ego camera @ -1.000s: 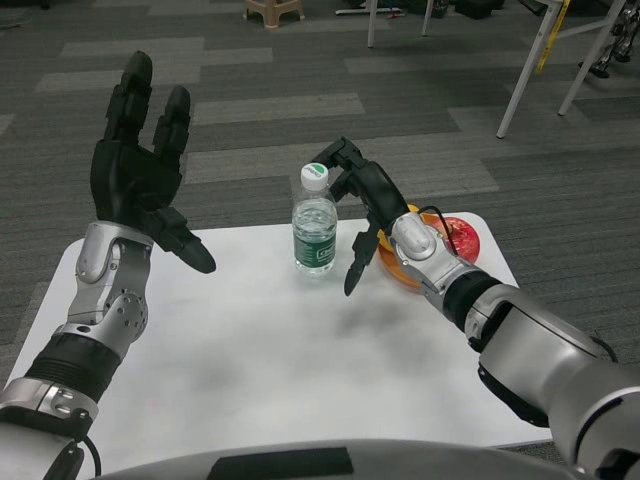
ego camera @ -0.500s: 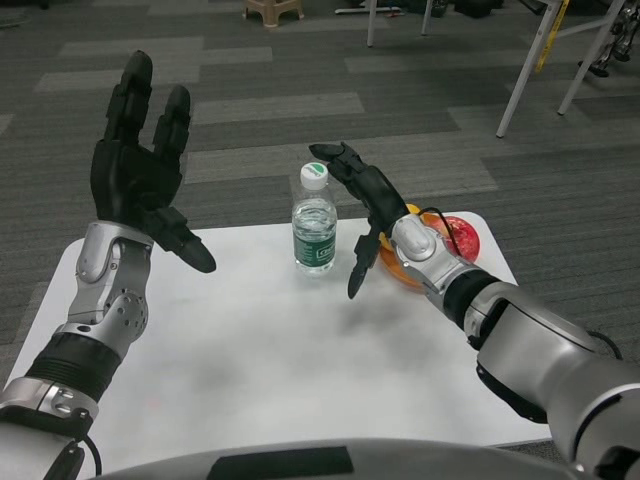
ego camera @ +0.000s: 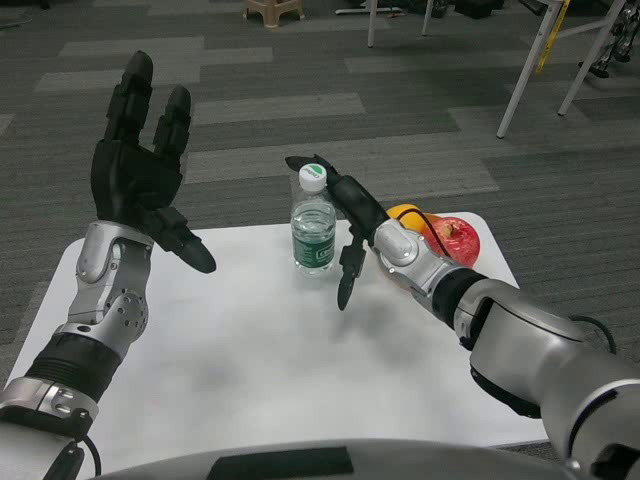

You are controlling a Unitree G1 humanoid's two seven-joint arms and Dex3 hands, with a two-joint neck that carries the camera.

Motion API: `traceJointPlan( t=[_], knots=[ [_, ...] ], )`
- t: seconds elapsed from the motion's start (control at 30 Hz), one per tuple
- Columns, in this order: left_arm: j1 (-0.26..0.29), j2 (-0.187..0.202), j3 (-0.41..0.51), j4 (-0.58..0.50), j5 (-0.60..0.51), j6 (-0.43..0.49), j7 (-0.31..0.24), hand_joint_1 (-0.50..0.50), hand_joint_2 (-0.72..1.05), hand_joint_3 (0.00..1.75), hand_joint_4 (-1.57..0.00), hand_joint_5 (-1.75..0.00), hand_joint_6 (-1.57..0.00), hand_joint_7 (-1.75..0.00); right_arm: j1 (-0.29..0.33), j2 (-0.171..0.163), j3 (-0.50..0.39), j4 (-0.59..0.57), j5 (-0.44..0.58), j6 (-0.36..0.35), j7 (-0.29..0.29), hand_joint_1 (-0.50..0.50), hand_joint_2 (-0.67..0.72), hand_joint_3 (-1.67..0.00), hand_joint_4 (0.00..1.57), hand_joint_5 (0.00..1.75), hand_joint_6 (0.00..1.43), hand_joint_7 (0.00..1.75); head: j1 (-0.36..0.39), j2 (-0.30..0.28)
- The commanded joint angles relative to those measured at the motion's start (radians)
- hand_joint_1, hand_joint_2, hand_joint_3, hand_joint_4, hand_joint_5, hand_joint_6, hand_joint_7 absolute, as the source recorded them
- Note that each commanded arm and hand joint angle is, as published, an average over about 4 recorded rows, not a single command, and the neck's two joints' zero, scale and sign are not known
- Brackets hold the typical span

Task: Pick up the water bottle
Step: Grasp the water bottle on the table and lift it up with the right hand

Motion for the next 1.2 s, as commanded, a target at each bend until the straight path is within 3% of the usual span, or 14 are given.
traceJointPlan(
  t=[0.03, 0.1, 0.17, 0.23, 0.3, 0.37, 0.47, 0.53, 0.77, 1.2],
  knots=[
    [0.001, -0.001, 0.000, -0.006, 0.000, -0.005, -0.002, -0.48, -0.72, 0.09, 0.00, 0.00, 0.00, 0.00, -0.029, 0.006, 0.018, 0.002, 0.006, 0.010, 0.001, -0.46, 0.53, 0.00, 0.00, 0.00, 0.00, 0.40, 0.001, -0.001],
    [0.002, -0.001, 0.000, -0.006, 0.000, -0.006, -0.002, -0.48, -0.72, 0.09, 0.00, 0.00, 0.00, 0.00, -0.030, 0.007, 0.017, 0.002, 0.007, 0.011, 0.001, -0.46, 0.53, 0.00, 0.00, 0.00, 0.00, 0.45, 0.002, -0.004],
    [0.004, -0.001, 0.000, -0.007, 0.000, -0.006, -0.002, -0.48, -0.72, 0.09, 0.00, 0.00, 0.00, 0.00, -0.030, 0.008, 0.013, 0.002, 0.007, 0.011, 0.001, -0.46, 0.53, 0.00, 0.00, 0.10, 0.00, 0.66, 0.003, -0.008],
    [0.005, -0.001, 0.001, -0.008, -0.001, -0.006, -0.002, -0.48, -0.72, 0.09, 0.00, 0.00, 0.00, 0.00, -0.030, 0.008, 0.000, 0.003, 0.007, 0.011, 0.002, -0.46, 0.53, 0.00, 0.00, 0.39, 0.00, 0.98, 0.004, -0.011],
    [0.007, -0.001, 0.002, -0.009, -0.001, -0.006, -0.002, -0.48, -0.72, 0.09, 0.00, 0.00, 0.00, 0.00, -0.028, 0.007, -0.025, 0.004, 0.007, 0.010, 0.003, -0.46, 0.53, 0.00, 0.04, 0.97, 0.02, 1.38, 0.006, -0.018],
    [0.008, -0.001, 0.003, -0.009, -0.002, -0.006, -0.002, -0.48, -0.72, 0.09, 0.00, 0.00, 0.00, 0.00, -0.022, 0.004, -0.047, 0.005, 0.006, 0.010, 0.005, -0.46, 0.53, 0.00, 0.11, 1.45, 0.08, 1.66, 0.008, -0.025],
    [0.008, -0.001, 0.003, -0.008, -0.005, -0.006, -0.002, -0.48, -0.72, 0.09, 0.00, 0.00, 0.00, 0.00, -0.007, -0.004, -0.084, 0.005, 0.006, 0.009, 0.012, -0.46, 0.53, 0.00, 0.25, 1.65, 0.44, 1.59, 0.004, -0.031],
    [0.007, -0.001, 0.003, -0.006, -0.006, -0.006, -0.002, -0.48, -0.72, 0.09, 0.00, 0.00, 0.00, 0.00, 0.000, -0.008, -0.099, 0.005, 0.007, 0.008, 0.014, -0.46, 0.53, 0.00, 0.33, 1.65, 0.69, 1.48, 0.002, -0.033],
    [-0.015, -0.001, 0.000, 0.022, -0.008, -0.006, -0.002, -0.48, -0.72, 0.09, 0.00, 0.00, 0.00, 0.00, 0.020, -0.030, -0.130, 0.005, 0.006, 0.008, 0.028, -0.46, 0.53, 0.00, 0.46, 1.65, 1.11, 1.24, -0.003, -0.032],
    [-0.017, -0.001, 0.000, 0.025, -0.008, -0.006, -0.002, -0.48, -0.72, 0.07, 0.00, 0.00, 0.00, 0.00, 0.072, -0.060, -0.143, -0.044, 0.006, 0.008, 0.075, -0.46, 0.49, 0.00, 0.46, 1.65, 1.20, 1.13, 0.006, -0.034]
  ],
)
